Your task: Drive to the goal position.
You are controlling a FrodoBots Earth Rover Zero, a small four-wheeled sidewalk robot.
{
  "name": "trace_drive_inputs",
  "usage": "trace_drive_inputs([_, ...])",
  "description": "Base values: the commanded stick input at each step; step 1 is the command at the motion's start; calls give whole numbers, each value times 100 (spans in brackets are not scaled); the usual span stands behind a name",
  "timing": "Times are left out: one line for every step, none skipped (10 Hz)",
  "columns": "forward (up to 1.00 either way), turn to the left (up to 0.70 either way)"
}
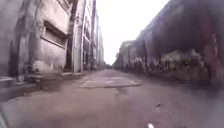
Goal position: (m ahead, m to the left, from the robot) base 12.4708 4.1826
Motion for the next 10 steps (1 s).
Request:
trace_drive_inputs([100,0])
trace_drive_inputs([100,0])
trace_drive_inputs([100,0])
trace_drive_inputs([100,0])
trace_drive_inputs([100,0])
trace_drive_inputs([100,0])
trace_drive_inputs([100,0])
trace_drive_inputs([100,0])
trace_drive_inputs([100,0])
trace_drive_inputs([100,0])
